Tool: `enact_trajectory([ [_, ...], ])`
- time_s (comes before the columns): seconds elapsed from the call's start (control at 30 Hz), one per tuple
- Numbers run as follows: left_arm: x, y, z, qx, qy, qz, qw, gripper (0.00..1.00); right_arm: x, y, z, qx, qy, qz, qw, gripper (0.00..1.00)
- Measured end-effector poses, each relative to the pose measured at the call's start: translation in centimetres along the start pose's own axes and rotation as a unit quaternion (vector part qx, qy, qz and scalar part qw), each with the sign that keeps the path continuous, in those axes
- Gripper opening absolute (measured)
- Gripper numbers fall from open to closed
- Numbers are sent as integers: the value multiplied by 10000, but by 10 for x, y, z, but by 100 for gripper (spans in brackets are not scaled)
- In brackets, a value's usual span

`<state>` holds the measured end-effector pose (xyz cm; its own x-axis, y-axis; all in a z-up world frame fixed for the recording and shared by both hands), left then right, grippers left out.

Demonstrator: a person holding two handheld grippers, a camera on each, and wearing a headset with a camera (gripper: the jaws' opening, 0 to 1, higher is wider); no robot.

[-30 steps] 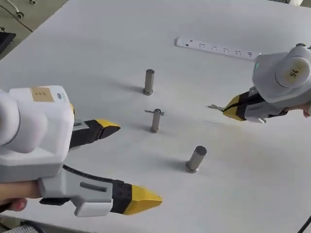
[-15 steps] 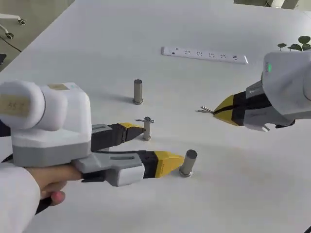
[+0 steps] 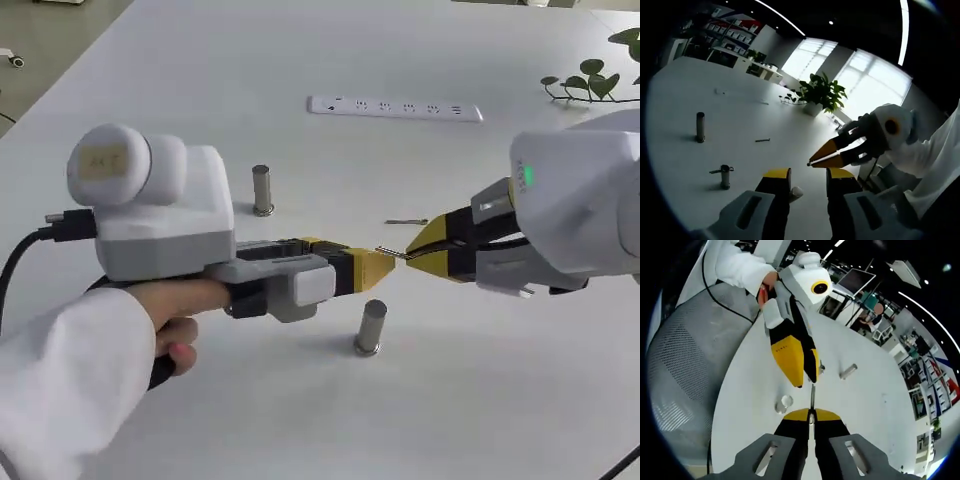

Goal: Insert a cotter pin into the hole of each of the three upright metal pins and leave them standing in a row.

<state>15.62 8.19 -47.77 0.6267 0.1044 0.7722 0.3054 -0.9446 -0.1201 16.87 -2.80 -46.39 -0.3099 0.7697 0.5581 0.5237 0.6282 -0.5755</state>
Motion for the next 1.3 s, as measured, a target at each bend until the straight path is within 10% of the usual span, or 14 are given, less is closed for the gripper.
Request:
enact_trajectory([
  [0.17,-6,6,-2,-91,-50,287,9995,18,6,-3,7,60,-119,-74,9999,0],
  [0.6,-11,14,-1,-120,-703,61,9974,1,10,-2,13,150,-348,-112,9992,0],
  [1.3,-11,7,-4,-98,-574,157,9982,0,10,-4,17,197,-88,-199,9996,5],
])
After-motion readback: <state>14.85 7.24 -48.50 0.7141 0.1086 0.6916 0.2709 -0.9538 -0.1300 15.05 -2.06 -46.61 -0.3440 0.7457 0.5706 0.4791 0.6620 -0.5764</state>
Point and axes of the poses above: the centre of the closed fingertips' face, and the gripper's own axes: y roughly forward along the fingers, z roughly to its left, x roughly out of its top, the point moved 6 cm from there along -y, roughly backward along the fingers, and after that the axes turned 15 degrees about -x, right-handed, at the moved point
